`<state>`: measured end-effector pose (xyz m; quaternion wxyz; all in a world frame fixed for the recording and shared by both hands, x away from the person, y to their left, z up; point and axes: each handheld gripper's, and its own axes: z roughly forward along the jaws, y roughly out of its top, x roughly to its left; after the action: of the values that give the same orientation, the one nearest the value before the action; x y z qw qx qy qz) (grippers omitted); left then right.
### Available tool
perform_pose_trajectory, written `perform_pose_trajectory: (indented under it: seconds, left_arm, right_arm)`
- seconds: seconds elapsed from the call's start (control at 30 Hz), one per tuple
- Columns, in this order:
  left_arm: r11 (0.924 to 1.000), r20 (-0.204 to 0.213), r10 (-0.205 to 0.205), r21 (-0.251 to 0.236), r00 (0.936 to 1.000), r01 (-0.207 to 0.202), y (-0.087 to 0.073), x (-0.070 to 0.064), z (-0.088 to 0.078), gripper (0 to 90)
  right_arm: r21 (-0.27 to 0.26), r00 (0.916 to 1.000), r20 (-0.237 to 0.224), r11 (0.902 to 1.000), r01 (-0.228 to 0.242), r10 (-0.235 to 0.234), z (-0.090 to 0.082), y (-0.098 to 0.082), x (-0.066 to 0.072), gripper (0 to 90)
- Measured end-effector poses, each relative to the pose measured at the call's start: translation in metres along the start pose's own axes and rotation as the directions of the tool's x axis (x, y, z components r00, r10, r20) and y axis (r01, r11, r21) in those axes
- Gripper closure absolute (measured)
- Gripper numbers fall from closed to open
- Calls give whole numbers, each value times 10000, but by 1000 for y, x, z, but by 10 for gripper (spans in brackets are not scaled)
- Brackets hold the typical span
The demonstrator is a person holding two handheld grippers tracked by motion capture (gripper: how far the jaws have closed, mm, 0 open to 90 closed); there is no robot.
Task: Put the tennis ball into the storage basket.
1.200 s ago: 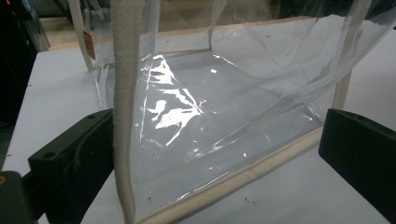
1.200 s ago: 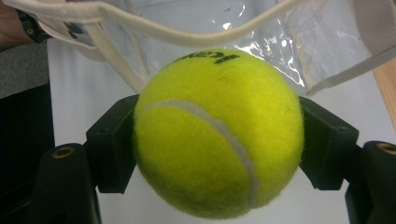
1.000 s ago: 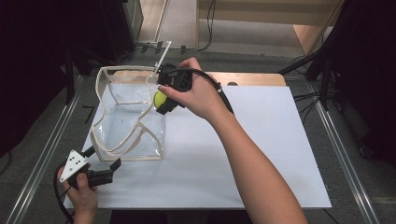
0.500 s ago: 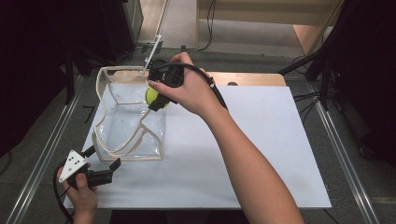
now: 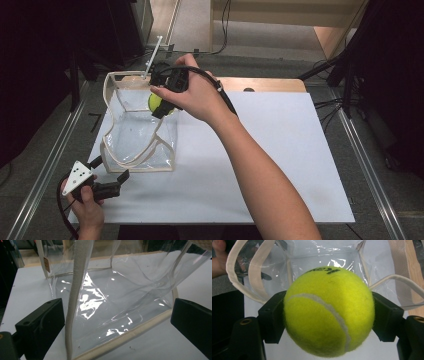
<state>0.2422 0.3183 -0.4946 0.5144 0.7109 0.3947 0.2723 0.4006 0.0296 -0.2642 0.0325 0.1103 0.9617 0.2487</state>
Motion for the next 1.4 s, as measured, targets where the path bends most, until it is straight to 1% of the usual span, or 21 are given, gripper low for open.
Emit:
perform_pose_trajectory:
  seconds: [0.4, 0.73, 0.8, 0.83, 0.87, 0.93, 0.97, 1.0, 1.03, 1.07, 1.2, 1.23, 1.27, 1.37, 1.4]
  left_arm:
    - [10000, 12, -31, -41, 10000, 31, 0, 0, 0, 0]
    - [10000, 43, -55, -45, 10000, 55, 0, 1, -1, 0]
    - [10000, 40, -46, -50, 10000, 46, 0, 1, -1, 0]
    - [10000, 43, -46, -53, 10000, 47, 0, 1, -1, 0]
    - [9999, 47, -68, -82, 10000, 69, 0, 1, -1, 0]
    - [9999, 67, -75, -66, 9999, 76, 0, 1, -1, 0]
    - [10000, 57, -63, -65, 10000, 63, 0, 1, -1, 0]
    - [10000, 57, -66, -68, 10000, 66, 0, 1, -1, 0]
    - [10000, 61, -57, -65, 10000, 58, 0, 1, -1, 0]
    - [10000, 60, -60, -65, 10000, 60, 0, 1, -1, 0]
    - [9999, 63, -84, -64, 9999, 84, 0, 1, -1, 0]
    - [9999, 67, -80, -71, 9999, 80, 0, 1, -1, 0]
    - [9999, 64, -85, -85, 9999, 86, 0, 1, -1, 0]
    - [9999, 74, -91, -116, 9999, 92, 0, 1, -1, 0]
    - [9999, 78, -94, -118, 9999, 95, 0, 1, -1, 0]
  right_arm:
    - [41, 9998, -109, 9998, 195, -194, 7, 14, 3, 228]
    - [139, 9994, -192, 9995, 295, -292, 13, 21, 5, 228]
    - [95, 9993, -218, 9995, 314, -312, 16, 23, 5, 227]
    - [183, 9993, -221, 9994, 307, -303, 16, 23, 5, 228]
    - [133, 9991, -250, 9993, 352, -349, 18, 24, 5, 227]
    - [201, 9992, -269, 9993, 314, -308, 19, 26, 6, 228]
    - [188, 9988, -275, 9990, 407, -402, 21, 27, 6, 228]
    - [208, 9990, -258, 9991, 366, -360, 21, 27, 7, 227]
    - [169, 9985, -303, 9988, 467, -461, 23, 28, 6, 227]
    - [216, 9988, -287, 9990, 402, -396, 24, 29, 7, 227]
    - [298, 9985, -295, 9985, 464, -456, 29, 32, 7, 227]
    - [344, 9989, -286, 9987, 376, -366, 30, 33, 7, 227]
    - [294, 9981, -334, 9982, 523, -514, 31, 33, 6, 227]
    - [431, 9987, -304, 9982, 412, -399, 35, 35, 7, 227]
    - [422, 9984, -333, 9980, 468, -454, 36, 35, 7, 227]
